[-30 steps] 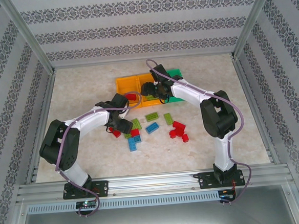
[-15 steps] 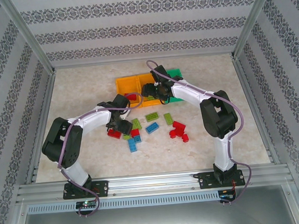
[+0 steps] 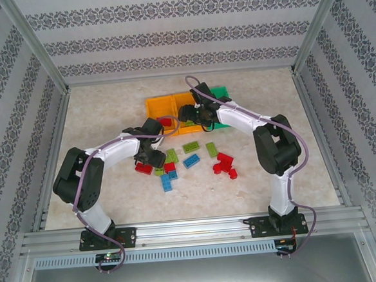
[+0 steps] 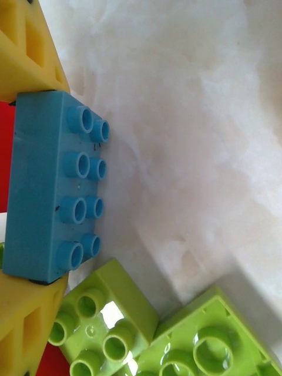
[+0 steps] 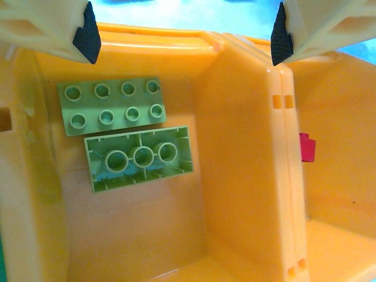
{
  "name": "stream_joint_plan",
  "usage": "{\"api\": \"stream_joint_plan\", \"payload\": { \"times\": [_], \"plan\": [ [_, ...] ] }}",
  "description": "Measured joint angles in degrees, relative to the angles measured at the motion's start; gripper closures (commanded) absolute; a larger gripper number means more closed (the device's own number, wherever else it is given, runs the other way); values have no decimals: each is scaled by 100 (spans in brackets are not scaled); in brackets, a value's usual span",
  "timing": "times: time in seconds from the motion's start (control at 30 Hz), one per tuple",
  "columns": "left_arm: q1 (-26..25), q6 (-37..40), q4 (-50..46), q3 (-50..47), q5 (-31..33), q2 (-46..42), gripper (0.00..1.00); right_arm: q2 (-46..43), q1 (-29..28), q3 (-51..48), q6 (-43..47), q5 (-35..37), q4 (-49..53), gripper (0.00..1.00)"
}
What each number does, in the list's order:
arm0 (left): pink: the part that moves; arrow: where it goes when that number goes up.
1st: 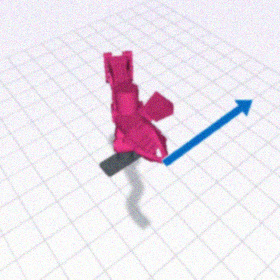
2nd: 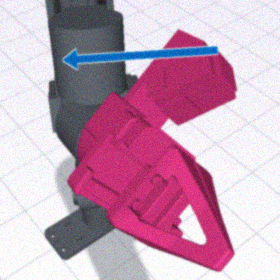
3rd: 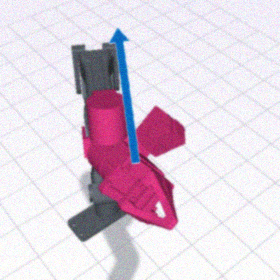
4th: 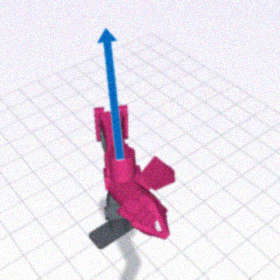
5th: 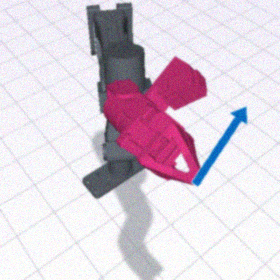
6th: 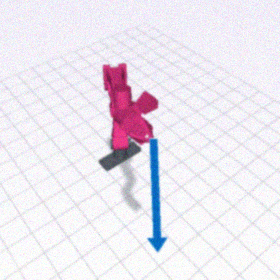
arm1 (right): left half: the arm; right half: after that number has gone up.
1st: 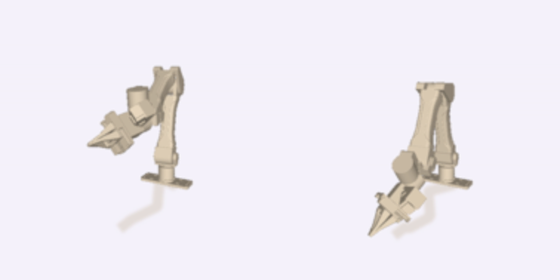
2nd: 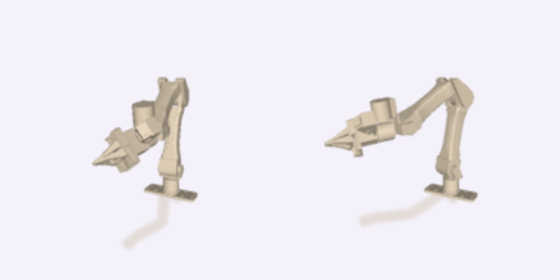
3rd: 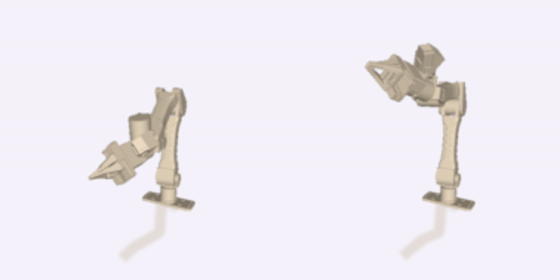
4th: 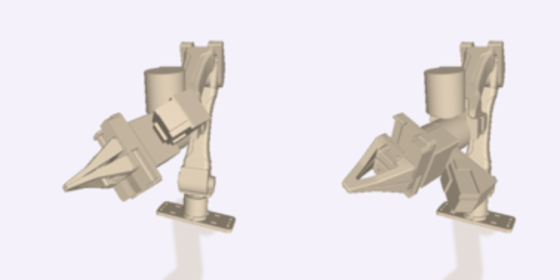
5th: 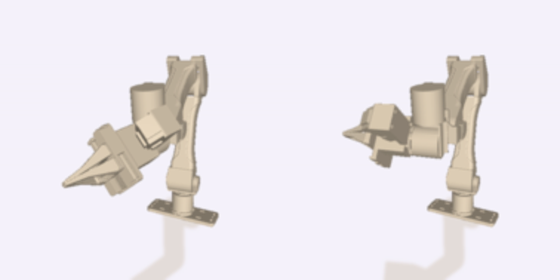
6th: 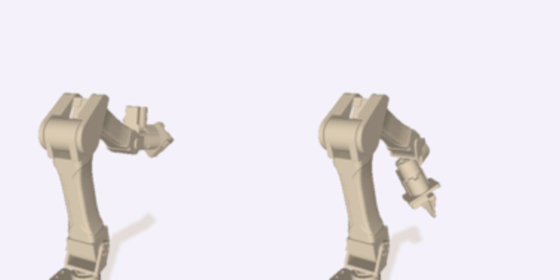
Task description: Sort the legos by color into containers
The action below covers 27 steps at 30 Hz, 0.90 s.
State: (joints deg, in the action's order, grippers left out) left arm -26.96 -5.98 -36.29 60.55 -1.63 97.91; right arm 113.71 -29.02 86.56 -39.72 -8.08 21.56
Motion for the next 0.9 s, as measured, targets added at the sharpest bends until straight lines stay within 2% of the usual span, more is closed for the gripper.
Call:
{"api": "stream_joint_plan", "payload": {
  "times": [0.27, 0.47, 0.67, 0.9],
  "plan": [
    [0, -46, -348, 501, 125, -332, 42, -796, 2, -739, 70, -42, -483, 20],
    [-4, -111, -352, 1056, -243, -466, 42, -1679, 140, -1696, 109, -4, -839, 19],
    [-166, -260, -225, 1742, -894, -286, 41, -2579, 833, -2817, 66, 197, -988, 18],
    [-514, -310, -4, 3222, -1530, 835, 41, -3458, 1519, -3799, 13, 354, -846, 17]
  ]
}}
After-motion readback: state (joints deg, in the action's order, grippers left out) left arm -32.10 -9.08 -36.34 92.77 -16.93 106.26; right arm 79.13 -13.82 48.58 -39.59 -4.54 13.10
